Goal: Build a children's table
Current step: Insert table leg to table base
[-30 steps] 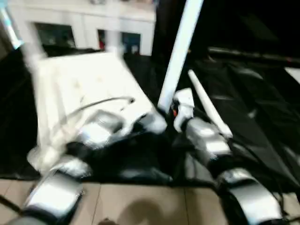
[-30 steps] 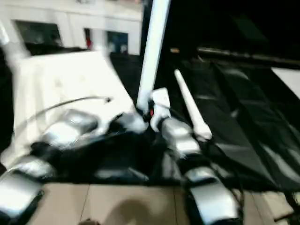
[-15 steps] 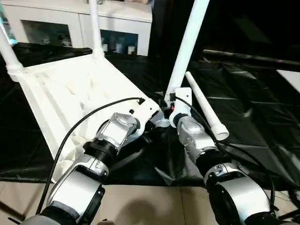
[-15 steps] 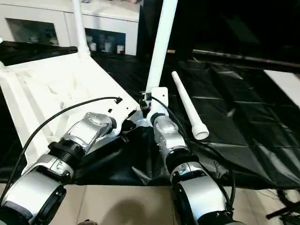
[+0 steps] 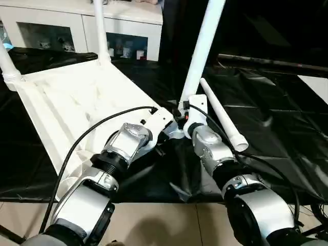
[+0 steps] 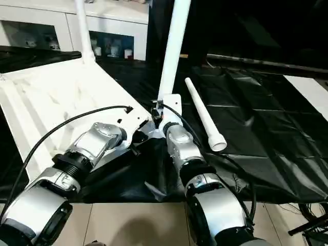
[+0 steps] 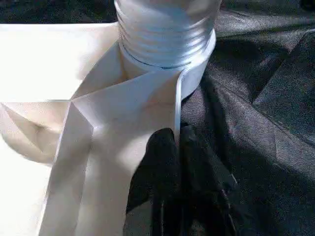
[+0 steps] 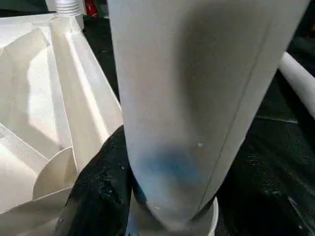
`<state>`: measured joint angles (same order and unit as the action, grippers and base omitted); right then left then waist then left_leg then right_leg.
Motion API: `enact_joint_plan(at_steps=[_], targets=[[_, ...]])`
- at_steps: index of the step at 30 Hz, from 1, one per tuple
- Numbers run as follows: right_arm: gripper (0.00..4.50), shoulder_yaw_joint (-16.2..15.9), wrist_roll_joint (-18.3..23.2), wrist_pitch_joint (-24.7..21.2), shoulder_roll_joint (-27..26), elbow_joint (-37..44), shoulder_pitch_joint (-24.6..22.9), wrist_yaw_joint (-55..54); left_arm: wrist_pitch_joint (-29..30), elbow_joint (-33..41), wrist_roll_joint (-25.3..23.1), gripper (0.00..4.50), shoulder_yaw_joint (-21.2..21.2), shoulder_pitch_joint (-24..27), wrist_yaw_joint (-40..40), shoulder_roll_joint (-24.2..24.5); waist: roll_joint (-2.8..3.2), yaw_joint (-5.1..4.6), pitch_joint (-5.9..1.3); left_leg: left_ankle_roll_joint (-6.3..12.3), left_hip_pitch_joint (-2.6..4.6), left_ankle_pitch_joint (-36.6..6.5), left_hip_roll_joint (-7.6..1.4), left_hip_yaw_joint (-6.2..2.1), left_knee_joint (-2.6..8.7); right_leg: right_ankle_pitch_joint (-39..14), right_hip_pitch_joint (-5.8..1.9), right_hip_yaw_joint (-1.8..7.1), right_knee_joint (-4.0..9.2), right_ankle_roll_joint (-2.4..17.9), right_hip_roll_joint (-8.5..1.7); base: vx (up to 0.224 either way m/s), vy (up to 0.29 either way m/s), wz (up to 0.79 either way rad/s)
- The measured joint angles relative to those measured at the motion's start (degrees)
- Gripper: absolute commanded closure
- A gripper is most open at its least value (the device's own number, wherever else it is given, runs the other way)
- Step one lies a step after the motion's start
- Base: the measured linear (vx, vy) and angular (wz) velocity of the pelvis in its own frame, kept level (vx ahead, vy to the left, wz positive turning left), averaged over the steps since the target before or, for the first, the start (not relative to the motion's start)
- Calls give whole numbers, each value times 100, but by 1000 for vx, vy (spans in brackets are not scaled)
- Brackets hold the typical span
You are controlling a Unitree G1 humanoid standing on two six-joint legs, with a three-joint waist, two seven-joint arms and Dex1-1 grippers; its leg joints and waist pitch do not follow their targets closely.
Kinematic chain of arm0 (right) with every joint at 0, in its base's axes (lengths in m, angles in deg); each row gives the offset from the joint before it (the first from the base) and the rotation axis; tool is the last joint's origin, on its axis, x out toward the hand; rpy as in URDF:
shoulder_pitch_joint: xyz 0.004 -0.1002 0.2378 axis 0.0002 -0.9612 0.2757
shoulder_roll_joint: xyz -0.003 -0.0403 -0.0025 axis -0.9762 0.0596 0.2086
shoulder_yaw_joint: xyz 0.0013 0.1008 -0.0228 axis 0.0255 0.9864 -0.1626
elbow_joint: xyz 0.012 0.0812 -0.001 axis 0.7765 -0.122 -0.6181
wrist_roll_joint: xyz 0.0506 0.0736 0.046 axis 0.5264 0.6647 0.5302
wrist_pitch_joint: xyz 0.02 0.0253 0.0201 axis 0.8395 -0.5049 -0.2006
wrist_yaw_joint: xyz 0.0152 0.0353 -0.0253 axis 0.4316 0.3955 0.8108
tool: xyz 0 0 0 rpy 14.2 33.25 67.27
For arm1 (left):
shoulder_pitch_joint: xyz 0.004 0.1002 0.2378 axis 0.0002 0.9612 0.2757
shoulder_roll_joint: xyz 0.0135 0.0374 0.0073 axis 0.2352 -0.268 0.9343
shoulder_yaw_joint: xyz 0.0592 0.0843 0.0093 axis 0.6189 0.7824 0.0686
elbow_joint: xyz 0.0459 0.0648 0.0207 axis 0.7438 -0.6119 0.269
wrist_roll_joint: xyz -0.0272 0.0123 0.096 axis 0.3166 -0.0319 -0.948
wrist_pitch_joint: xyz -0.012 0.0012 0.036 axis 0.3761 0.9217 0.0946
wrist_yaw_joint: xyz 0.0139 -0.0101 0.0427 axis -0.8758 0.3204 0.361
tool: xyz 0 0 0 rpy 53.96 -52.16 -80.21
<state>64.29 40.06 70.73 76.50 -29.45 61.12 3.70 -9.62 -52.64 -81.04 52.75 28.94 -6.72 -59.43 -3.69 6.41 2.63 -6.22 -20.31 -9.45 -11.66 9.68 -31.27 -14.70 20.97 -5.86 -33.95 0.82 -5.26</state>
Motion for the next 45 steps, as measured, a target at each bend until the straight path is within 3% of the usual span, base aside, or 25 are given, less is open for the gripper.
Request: enact_joint_plan(at_steps=[2, 7, 22, 24, 27, 36, 45], targets=[[206, 1, -6, -16, 1, -36, 32, 14, -2, -7, 7, 450, 0, 0, -3, 6, 8, -1, 5, 5, 16, -3, 2, 0, 3, -1, -3, 1, 13, -2, 0, 0, 0, 0], [158, 98, -35, -198, -17, -136, 47, 159, -65, -62, 11, 450, -40, -47, -50, 49, 8, -3, 12, 6, 20, -4, 19, 1, 60, -1, -13, 5, 90, -1, 0, 0, 0, 0], [51, 158, -99, -169, 56, -361, -10, 624, -291, -73, 5, 450, -55, -97, -216, 176, 32, 5, 78, 7, 1, -2, 32, 19, 80, 80, 32, 36, 84, 3, -1, 0, 0, 0], [15, 151, -102, -136, 88, -332, -17, 702, -339, -53, 5, 450, -55, -97, -280, 208, 26, 6, 80, 12, -13, 2, 32, 31, 75, 164, 48, 44, 87, 11, -6, 0, 0, 0], [6, 146, -98, -121, 160, -181, -72, 923, -356, 44, 10, 450, -51, -95, -413, 268, 27, 28, 82, 113, -46, 71, 29, 40, 74, 350, 83, 45, 81, -7, -7, 0, 0, 0], [6, 41, -108, -281, 646, 707, -551, 1540, -484, 243, 15, 450, -61, -67, -621, 396, 42, 74, 83, 117, -87, 100, -23, 52, 65, 387, 138, 40, -20, -19, 27, 37, -20, 1], [6, -155, 31, -875, 1050, 2294, -1277, 2605, -637, 520, 14, 450, -9, 109, -990, 604, 42, 93, 83, 143, -102, 155, -20, 61, 53, 374, 144, 45, -14, -17, 20, 7, 1, 0]])
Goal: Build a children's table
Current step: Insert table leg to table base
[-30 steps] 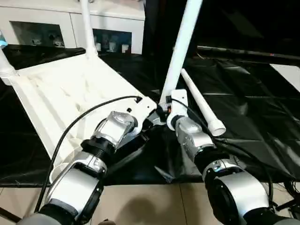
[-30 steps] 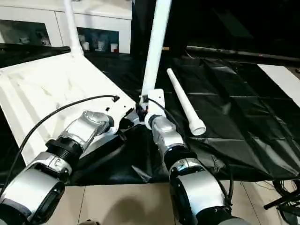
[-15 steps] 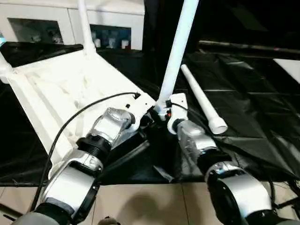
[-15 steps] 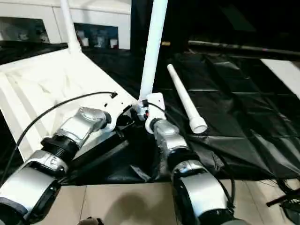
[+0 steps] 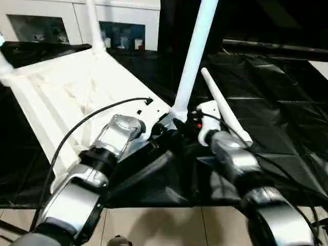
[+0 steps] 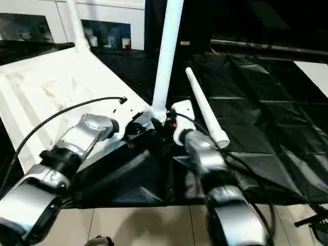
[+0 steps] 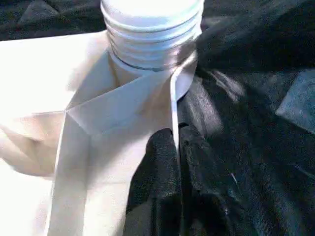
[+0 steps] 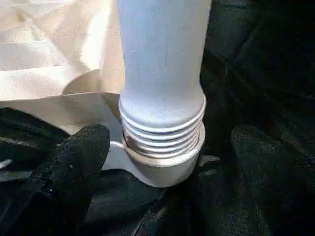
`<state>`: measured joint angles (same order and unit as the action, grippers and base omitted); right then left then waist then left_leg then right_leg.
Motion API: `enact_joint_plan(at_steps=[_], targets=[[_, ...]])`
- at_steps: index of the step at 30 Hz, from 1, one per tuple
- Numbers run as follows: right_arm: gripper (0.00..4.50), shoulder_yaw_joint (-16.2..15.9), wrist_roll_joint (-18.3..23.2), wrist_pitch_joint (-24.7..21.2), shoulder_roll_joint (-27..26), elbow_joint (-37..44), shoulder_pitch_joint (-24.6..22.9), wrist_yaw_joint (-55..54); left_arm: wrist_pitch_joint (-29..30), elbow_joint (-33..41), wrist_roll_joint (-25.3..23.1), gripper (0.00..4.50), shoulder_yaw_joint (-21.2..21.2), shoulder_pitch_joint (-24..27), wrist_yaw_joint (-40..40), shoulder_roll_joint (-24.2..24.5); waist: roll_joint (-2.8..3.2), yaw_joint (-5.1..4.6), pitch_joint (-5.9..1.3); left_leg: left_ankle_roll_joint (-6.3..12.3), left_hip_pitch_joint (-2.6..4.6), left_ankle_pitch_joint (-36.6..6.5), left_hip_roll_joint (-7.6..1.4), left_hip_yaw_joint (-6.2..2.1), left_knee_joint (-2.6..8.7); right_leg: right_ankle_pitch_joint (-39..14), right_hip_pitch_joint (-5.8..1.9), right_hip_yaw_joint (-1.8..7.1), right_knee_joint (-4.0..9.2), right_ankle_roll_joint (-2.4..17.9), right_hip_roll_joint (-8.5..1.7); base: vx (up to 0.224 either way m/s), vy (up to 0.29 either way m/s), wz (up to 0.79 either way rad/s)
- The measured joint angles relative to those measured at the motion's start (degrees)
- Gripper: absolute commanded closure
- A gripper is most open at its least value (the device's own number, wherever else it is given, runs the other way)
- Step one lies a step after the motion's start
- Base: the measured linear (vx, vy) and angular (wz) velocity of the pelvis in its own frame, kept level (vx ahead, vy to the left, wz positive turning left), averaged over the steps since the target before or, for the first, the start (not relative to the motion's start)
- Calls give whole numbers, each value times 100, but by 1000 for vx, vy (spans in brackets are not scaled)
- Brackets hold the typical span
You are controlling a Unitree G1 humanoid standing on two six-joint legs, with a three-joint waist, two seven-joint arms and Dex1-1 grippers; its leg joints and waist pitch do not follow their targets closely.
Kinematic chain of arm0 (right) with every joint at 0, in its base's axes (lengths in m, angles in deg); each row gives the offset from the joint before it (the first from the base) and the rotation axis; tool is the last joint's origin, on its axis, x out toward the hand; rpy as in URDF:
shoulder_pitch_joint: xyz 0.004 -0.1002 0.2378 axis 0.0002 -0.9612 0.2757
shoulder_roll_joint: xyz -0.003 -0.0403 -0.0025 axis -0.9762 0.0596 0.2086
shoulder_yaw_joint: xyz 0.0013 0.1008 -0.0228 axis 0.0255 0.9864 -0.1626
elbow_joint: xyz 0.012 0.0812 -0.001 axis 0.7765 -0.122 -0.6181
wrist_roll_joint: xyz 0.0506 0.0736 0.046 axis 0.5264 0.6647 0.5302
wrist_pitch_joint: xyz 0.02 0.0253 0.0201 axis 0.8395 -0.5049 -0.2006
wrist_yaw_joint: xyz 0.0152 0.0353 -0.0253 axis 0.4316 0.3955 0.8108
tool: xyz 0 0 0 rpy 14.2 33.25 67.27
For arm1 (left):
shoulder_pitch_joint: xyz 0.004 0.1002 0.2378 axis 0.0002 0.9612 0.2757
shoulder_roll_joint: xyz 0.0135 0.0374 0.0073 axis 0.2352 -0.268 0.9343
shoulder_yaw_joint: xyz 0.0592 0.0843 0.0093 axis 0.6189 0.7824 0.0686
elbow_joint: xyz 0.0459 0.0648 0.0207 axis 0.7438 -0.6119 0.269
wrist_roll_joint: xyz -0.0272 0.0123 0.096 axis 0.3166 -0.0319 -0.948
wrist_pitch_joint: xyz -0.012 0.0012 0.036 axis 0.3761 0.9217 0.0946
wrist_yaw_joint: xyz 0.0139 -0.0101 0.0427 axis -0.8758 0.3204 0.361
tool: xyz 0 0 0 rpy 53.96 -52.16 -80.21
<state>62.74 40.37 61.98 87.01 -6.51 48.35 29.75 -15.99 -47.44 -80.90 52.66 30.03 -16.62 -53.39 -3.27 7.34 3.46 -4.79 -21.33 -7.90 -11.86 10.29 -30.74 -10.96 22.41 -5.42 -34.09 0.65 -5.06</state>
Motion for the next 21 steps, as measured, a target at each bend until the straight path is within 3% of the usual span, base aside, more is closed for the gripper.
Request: enact_joint_plan(at_steps=[4, 8, 13, 21], targets=[[6, -286, 172, -362, 609, 1079, -486, 851, -271, 258, 3, 450, 133, 208, -505, 269, 0, 88, 0, 0, 8, 0, -1, -1, -3, -3, -9, 0, 0, -5, 0, 0, 0, 0], [6, -444, 222, -698, 1017, 1751, -749, 1402, -450, 409, -1, 450, 199, 344, -814, 479, -1, 92, -1, -1, 17, 0, -2, -1, -9, -1, -18, 1, -5, -10, 0, 0, 0, 0], [6, -493, 189, -928, 1406, 1960, -867, 1817, -559, 775, 66, 450, 232, 586, -1285, 759, -3, 91, -2, 0, 16, 0, -2, -2, -20, -1, -20, 2, -10, -10, -1, 0, 0, 0], [6, -927, 340, -1319, 1780, 2570, -1085, 2732, -782, 1675, 303, 450, 367, 1166, -2337, 1295, -6, 161, -4, 11, 6, -7, -1, 0, -46, -6, -21, 1, -24, -14, -9, 0, 0, 0]])
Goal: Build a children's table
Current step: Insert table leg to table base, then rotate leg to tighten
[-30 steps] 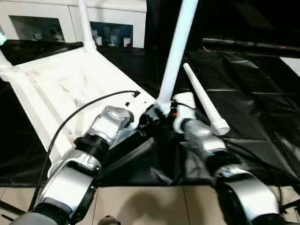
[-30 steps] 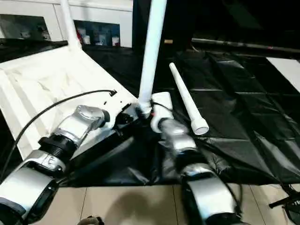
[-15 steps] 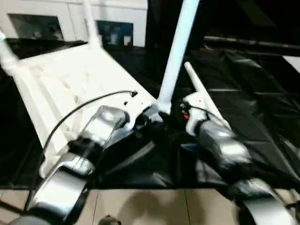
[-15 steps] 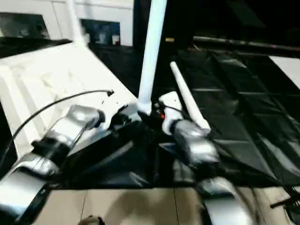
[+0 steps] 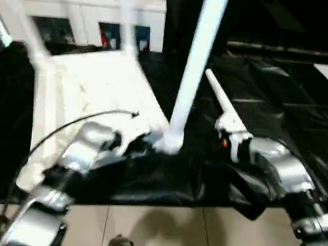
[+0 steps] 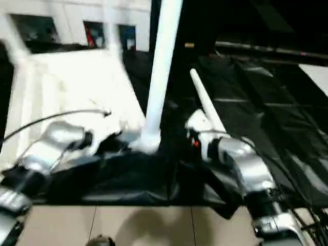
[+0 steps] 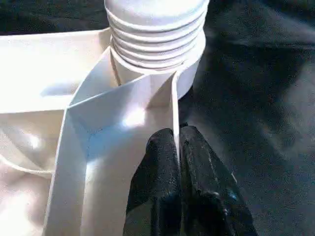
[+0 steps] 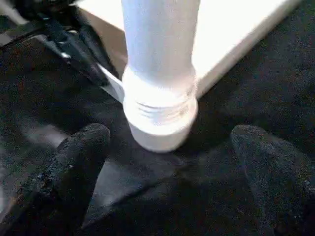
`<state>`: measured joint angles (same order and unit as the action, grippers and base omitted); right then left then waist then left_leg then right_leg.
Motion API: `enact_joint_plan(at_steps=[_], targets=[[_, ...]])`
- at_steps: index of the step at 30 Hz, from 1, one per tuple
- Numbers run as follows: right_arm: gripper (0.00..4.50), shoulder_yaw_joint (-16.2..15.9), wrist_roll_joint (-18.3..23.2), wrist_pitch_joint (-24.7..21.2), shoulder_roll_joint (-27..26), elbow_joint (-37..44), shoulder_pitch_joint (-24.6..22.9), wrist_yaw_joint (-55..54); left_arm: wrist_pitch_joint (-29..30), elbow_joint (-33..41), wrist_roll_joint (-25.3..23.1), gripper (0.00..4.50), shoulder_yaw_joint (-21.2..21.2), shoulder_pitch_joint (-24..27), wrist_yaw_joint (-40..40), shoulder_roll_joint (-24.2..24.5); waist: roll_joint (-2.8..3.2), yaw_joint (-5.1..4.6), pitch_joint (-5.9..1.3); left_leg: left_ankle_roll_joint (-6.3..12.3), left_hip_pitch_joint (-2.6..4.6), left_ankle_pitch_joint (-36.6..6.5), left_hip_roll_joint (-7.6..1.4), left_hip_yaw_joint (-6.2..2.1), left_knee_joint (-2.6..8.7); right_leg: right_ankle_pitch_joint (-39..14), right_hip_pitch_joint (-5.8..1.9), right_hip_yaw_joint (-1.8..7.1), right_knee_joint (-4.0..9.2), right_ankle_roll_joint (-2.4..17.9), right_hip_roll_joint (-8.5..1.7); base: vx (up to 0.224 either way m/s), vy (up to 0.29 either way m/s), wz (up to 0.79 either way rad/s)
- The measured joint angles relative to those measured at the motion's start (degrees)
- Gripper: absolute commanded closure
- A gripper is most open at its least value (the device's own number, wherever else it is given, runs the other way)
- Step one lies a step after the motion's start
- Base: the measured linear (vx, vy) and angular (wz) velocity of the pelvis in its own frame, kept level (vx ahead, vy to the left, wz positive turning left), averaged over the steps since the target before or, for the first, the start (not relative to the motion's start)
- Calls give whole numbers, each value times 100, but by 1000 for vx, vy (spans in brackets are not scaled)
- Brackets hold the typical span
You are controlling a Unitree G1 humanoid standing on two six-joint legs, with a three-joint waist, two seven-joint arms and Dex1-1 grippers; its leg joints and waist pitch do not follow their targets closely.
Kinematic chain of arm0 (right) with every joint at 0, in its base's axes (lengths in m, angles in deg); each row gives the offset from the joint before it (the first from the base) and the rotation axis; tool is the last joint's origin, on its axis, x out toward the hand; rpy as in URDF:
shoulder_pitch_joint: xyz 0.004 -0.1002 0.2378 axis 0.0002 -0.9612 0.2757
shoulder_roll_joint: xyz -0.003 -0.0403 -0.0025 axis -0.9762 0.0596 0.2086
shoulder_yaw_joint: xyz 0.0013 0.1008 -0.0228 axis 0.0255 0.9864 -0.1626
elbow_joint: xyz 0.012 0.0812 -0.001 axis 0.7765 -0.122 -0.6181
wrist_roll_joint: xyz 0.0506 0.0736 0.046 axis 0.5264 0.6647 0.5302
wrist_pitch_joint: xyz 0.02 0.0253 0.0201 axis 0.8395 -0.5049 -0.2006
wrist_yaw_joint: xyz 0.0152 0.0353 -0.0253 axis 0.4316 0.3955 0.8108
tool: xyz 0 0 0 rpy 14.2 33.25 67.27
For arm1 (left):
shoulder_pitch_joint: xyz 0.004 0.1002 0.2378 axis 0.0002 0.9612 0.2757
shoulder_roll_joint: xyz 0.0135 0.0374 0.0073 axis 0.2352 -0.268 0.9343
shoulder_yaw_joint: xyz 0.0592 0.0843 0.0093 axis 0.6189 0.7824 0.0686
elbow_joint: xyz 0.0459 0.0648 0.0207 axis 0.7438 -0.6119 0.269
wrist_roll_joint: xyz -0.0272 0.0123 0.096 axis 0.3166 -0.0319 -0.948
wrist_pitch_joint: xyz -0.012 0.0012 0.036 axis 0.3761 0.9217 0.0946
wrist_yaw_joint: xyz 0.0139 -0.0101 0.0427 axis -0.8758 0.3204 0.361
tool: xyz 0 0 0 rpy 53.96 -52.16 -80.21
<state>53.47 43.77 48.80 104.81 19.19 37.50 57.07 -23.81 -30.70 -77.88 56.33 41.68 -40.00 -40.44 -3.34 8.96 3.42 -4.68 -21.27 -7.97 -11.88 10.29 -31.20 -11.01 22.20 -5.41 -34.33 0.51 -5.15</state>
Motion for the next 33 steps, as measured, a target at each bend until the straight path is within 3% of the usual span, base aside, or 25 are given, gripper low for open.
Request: enact_joint_plan(at_steps=[5, 13, 29, 33], targets=[[6, -139, -111, 104, -16, -52, 18, 59, -36, 270, 46, 450, 157, 119, -258, 48, -2, 52, -1, 7, 0, -5, 0, 5, -44, 0, -13, 3, -26, -1, -11, 0, 0, 0], [6, -370, -253, 333, -134, -294, 166, 94, 7, 393, 17, 450, 221, 186, -292, 74, -11, 26, -1, 6, 7, -5, -1, -1, -67, -8, -13, 12, -67, -14, -13, 0, 0, 0], [6, -422, -286, 636, -459, -905, 422, 155, 63, 489, 11, 450, 273, 195, -325, 68, -13, 49, -2, 12, -4, -8, -1, -3, -94, -11, -10, 12, -79, -17, -13, 0, 0, 0], [44, -419, -275, 703, -538, -1037, 436, 187, 69, 489, 8, 450, 272, 195, -328, 62, -16, 51, -4, 14, -5, -9, -1, -4, -100, -10, -11, 12, -83, -17, -13, 0, 0, 0]])
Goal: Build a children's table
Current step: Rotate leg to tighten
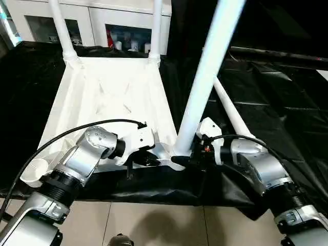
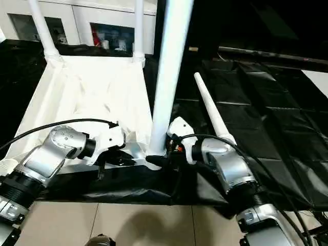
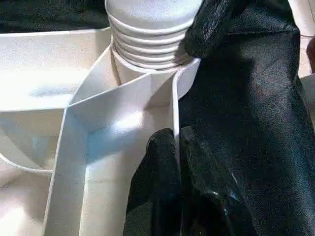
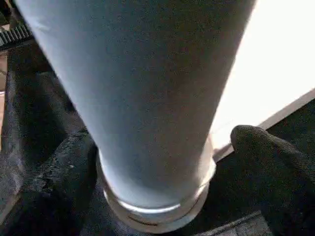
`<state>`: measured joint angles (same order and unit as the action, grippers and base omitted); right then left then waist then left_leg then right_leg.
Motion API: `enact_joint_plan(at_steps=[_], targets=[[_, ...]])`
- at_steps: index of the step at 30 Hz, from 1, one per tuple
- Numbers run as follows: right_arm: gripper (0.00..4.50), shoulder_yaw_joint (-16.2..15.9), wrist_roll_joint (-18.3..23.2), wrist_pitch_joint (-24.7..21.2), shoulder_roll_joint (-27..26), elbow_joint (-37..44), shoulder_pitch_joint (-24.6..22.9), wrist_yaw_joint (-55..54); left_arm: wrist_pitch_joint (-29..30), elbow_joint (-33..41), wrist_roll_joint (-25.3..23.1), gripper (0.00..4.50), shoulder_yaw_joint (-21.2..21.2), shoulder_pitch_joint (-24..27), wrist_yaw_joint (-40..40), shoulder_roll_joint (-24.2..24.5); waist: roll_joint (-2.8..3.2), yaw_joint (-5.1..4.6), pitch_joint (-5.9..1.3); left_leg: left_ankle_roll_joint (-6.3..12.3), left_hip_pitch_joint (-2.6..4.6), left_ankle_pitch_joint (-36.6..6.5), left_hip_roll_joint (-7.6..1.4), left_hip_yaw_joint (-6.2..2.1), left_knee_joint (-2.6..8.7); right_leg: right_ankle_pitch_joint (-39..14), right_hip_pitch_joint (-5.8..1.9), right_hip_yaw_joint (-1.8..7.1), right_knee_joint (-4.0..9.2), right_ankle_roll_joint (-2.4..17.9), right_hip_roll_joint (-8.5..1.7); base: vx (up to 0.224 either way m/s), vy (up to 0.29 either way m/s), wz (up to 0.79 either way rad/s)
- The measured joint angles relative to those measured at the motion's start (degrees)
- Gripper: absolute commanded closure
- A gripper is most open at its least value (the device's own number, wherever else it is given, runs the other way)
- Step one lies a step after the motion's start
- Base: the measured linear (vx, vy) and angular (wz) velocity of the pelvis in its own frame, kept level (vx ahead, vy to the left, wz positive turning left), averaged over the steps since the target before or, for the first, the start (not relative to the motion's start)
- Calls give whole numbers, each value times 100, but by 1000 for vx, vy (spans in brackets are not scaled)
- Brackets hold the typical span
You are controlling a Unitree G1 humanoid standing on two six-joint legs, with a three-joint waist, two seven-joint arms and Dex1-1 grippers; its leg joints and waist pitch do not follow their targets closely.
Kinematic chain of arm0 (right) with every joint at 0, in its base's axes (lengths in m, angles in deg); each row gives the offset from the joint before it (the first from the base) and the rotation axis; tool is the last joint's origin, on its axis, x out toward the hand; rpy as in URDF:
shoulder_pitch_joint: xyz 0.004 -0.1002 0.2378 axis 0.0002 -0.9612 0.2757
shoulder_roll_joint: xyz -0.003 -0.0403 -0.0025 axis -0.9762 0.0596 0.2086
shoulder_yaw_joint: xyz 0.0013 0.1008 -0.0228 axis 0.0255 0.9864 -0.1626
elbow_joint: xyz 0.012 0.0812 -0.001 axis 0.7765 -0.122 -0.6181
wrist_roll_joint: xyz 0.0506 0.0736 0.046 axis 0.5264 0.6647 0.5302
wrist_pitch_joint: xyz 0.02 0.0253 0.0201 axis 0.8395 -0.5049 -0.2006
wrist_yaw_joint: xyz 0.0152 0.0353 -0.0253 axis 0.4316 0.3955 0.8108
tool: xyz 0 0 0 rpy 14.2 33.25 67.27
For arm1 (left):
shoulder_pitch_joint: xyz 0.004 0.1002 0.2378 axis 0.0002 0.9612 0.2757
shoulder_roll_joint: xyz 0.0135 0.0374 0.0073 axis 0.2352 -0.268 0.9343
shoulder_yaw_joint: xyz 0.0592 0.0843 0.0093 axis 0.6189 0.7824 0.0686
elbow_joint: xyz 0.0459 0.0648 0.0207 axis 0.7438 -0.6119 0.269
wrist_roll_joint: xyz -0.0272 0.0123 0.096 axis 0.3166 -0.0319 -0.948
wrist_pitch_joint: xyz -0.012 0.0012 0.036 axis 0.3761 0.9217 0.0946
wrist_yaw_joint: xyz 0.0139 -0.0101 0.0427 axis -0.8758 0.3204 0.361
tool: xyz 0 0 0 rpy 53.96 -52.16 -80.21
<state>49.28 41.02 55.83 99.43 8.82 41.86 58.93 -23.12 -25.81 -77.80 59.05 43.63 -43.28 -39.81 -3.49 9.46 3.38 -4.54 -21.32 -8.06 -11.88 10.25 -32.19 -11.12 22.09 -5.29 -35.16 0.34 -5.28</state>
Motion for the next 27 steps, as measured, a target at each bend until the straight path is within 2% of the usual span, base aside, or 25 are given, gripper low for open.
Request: enact_joint_plan(at_steps=[4, 6, 7, 13, 21, 27], targets=[[88, -1, 11, 61, -42, -129, 40, 83, 7, 0, -28, 450, -2, 0, 1, -1, -3, -8, -2, 0, 1, 0, -1, -2, -9, 0, 0, 0, -9, 0, 0, 0, 0, 0], [88, -3, 23, 78, -60, -158, 42, 115, 14, 0, -34, 450, -4, 0, 2, 2, -5, -17, -3, 0, 1, 0, -2, -3, -11, 0, 0, 0, -10, 0, 0, 0, 0, 0], [112, -3, 24, 102, -62, -172, 42, 116, 14, 0, -34, 450, -4, 0, 2, 4, -6, -19, -3, 0, 1, 0, -2, -3, -11, 0, 0, 0, -10, 0, 0, 0, 0, 0], [161, -4, 42, 184, -98, -270, 60, 181, 31, 0, -35, 450, -18, 0, 5, 12, -13, -36, -8, 0, 1, 0, -2, -4, -16, 1, 0, 0, -15, 1, 0, 0, 0, 0], [172, 21, 40, 285, -157, -390, 63, 128, 75, -2, -35, 450, -57, 2, 12, 14, -18, -57, -11, -1, 3, 0, -2, -5, -17, 1, -1, 0, -18, 1, 0, 0, 0, 0], [173, 331, 44, 352, -690, -1066, 270, -947, 348, -382, -159, 450, -189, -161, 549, -249, -54, -223, -34, -2, 28, 0, -2, -13, -17, 10, -5, 0, -29, 10, 1, 0, 0, 0]])
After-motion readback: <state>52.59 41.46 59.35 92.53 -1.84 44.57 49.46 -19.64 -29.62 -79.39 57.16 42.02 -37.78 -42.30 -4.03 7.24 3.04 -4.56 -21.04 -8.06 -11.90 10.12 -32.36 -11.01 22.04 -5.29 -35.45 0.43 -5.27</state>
